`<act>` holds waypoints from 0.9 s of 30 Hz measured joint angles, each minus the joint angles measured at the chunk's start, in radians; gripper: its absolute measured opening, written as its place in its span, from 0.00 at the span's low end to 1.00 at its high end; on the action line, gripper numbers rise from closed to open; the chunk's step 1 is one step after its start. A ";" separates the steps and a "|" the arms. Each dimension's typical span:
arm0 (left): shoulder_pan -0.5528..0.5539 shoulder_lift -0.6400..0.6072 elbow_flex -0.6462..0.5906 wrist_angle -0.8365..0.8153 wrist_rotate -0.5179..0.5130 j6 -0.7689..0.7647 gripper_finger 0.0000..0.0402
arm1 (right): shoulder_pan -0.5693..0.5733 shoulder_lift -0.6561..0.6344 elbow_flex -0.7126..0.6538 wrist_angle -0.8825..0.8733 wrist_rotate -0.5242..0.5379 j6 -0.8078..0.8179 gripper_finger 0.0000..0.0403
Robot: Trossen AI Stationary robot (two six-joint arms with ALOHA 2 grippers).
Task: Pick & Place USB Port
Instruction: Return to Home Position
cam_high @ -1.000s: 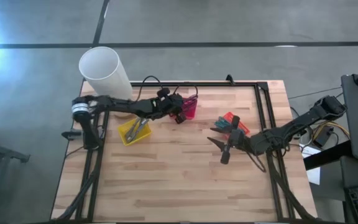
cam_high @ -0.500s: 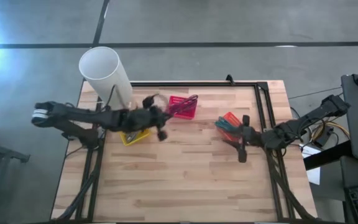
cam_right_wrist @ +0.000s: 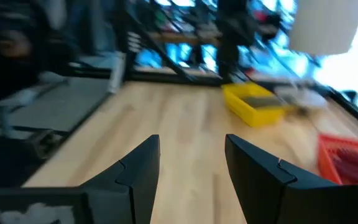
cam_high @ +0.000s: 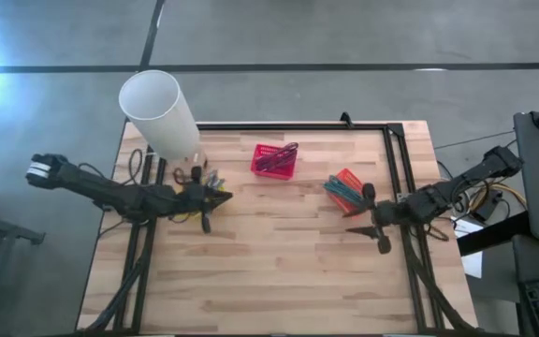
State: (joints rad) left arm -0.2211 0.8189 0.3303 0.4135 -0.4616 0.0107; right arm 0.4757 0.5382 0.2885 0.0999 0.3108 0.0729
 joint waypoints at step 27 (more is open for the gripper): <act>0.003 -0.439 -0.294 0.022 0.002 0.041 0.08 | -0.001 -0.397 -0.195 0.007 -0.110 -0.122 0.44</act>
State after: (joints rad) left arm -0.2180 0.3798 0.0364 0.4358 -0.4599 0.0521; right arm 0.4744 0.1410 0.0938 0.1072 0.2005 -0.0488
